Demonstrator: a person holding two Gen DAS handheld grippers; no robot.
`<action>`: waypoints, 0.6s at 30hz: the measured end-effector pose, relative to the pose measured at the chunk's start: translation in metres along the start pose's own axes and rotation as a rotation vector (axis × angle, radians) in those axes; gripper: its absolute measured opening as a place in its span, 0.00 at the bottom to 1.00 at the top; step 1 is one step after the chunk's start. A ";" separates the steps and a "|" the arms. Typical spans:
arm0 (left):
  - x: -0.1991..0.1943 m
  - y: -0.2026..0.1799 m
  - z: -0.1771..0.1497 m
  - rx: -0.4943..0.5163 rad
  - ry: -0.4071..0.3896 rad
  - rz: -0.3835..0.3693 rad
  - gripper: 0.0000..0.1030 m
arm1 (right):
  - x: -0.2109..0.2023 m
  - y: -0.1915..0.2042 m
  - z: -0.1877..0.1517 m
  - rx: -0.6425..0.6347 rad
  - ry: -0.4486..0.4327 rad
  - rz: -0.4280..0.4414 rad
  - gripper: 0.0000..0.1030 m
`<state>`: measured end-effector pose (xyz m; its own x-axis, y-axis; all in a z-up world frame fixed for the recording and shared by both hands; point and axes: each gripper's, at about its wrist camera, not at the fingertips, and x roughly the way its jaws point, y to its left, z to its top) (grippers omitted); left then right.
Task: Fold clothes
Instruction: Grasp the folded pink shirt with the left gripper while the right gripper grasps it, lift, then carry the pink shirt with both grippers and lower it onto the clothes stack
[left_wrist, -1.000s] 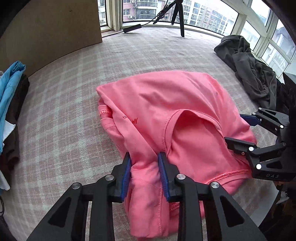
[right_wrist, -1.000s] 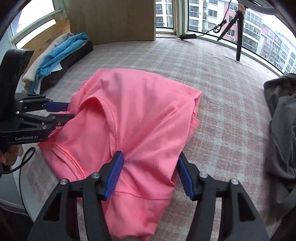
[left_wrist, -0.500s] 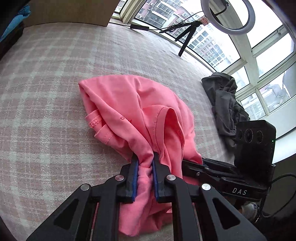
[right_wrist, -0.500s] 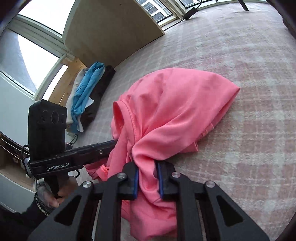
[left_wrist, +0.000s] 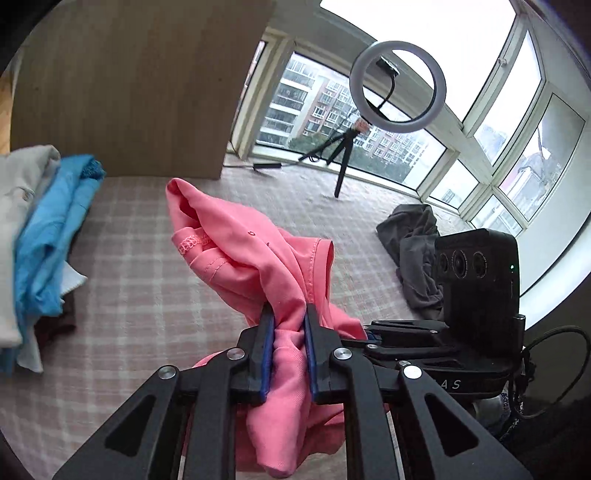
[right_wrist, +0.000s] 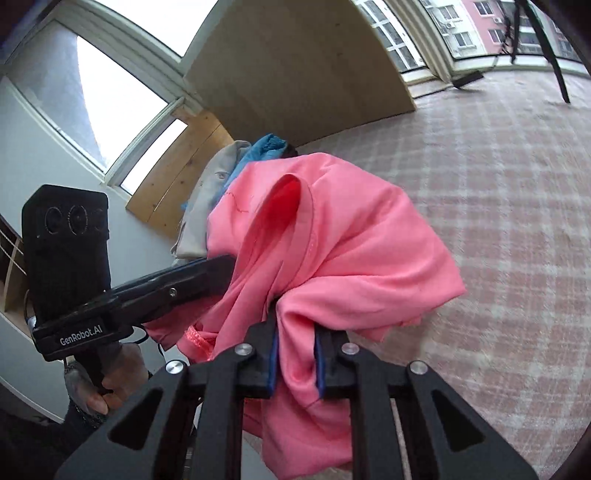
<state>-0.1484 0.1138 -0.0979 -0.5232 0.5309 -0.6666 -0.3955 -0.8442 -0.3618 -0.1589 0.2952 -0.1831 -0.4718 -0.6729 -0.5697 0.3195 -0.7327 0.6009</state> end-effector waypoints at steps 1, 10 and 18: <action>-0.011 0.012 0.004 -0.003 -0.017 0.010 0.12 | 0.005 0.014 0.008 -0.028 -0.003 -0.002 0.14; -0.116 0.145 0.040 0.040 -0.123 0.049 0.12 | 0.065 0.163 0.103 -0.206 -0.067 -0.037 0.14; -0.143 0.250 0.094 0.132 -0.128 0.092 0.15 | 0.155 0.246 0.162 -0.269 -0.124 -0.121 0.14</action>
<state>-0.2432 -0.1669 -0.0318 -0.6501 0.4647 -0.6012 -0.4332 -0.8767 -0.2092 -0.2863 0.0271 -0.0325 -0.6107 -0.5741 -0.5453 0.4533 -0.8182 0.3537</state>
